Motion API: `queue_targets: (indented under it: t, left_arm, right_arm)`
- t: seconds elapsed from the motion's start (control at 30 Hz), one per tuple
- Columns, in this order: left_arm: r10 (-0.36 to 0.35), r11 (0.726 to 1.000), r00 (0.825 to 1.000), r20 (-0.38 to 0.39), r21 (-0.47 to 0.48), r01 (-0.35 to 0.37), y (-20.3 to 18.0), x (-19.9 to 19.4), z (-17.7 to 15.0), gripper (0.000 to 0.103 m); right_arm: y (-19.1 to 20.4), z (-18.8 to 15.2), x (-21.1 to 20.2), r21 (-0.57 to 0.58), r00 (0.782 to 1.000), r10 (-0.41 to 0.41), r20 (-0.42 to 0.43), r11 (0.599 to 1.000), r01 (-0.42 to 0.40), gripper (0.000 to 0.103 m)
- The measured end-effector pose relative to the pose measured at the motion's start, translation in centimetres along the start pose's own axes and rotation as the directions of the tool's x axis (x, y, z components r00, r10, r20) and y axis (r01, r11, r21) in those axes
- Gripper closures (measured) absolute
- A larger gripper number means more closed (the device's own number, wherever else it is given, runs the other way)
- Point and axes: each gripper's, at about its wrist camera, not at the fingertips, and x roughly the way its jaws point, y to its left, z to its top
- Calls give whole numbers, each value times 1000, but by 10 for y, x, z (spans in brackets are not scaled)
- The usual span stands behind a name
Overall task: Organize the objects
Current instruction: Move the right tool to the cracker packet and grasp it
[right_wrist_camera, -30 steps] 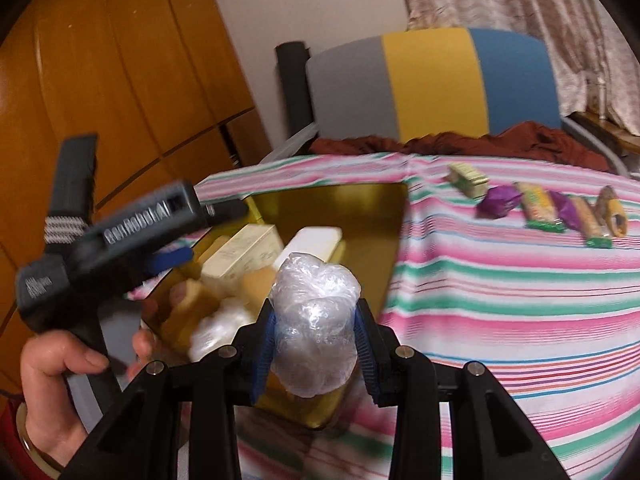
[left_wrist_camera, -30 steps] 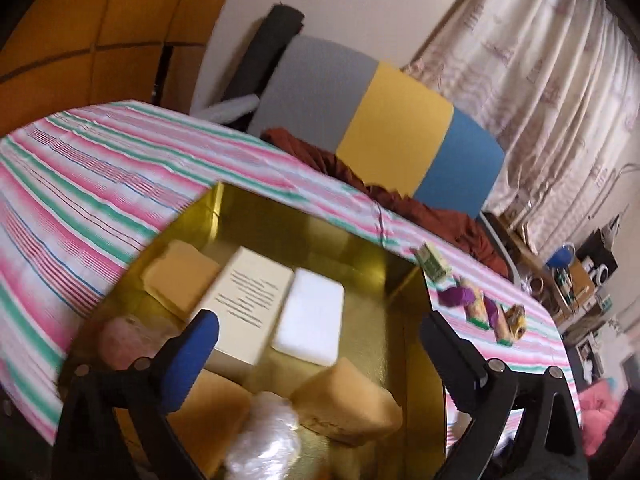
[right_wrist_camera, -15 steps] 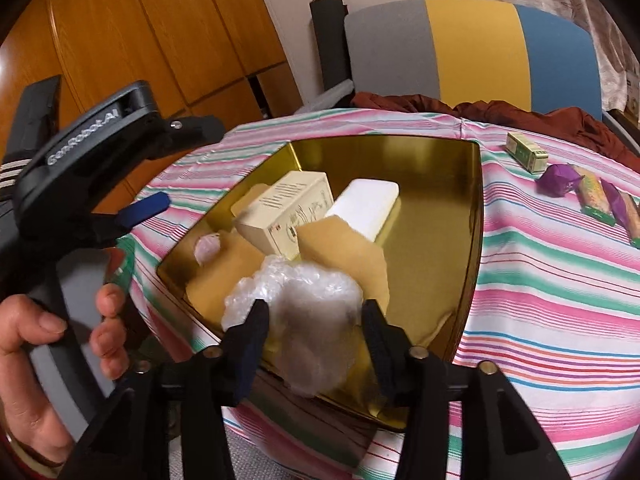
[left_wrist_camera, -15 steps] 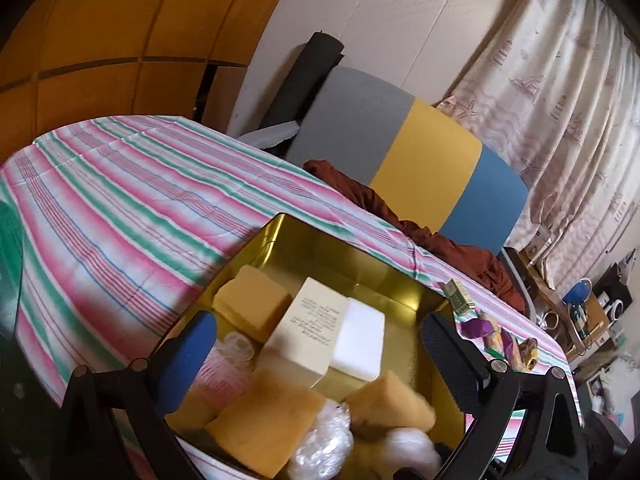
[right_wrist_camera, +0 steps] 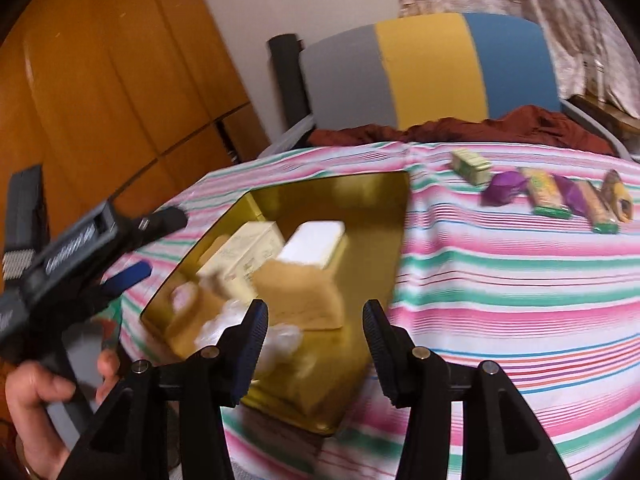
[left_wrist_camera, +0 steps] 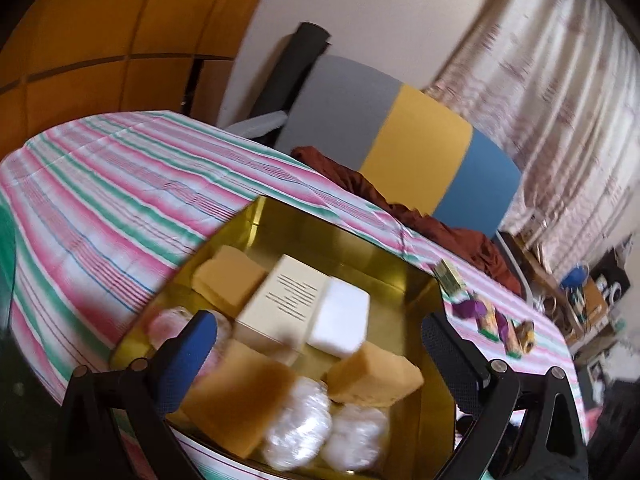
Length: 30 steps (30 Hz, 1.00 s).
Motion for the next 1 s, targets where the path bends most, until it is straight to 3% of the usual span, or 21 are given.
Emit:
queue_targets:
  t: [0.33, 0.57, 0.8, 1.0]
  left_arm:
    - [-77, 985, 993, -87, 147, 90, -60, 12, -23, 0]
    - [-152, 952, 974, -168, 241, 191, -106, 18, -43, 0]
    - [-186, 902, 949, -256, 339, 268, -153, 27, -70, 0]
    - [-182, 885, 933, -310, 363, 293, -174, 36, -88, 0]
  right_arm:
    - [-61, -1, -10, 131, 994, -106, 7, 986, 104, 53]
    - [-108, -14, -8, 202, 983, -182, -38, 962, 186, 53]
    - [-167, -16, -16, 236, 951, -295, -90, 922, 309, 53]
    - [-225, 16, -13, 231, 916, -386, -107, 887, 401, 53]
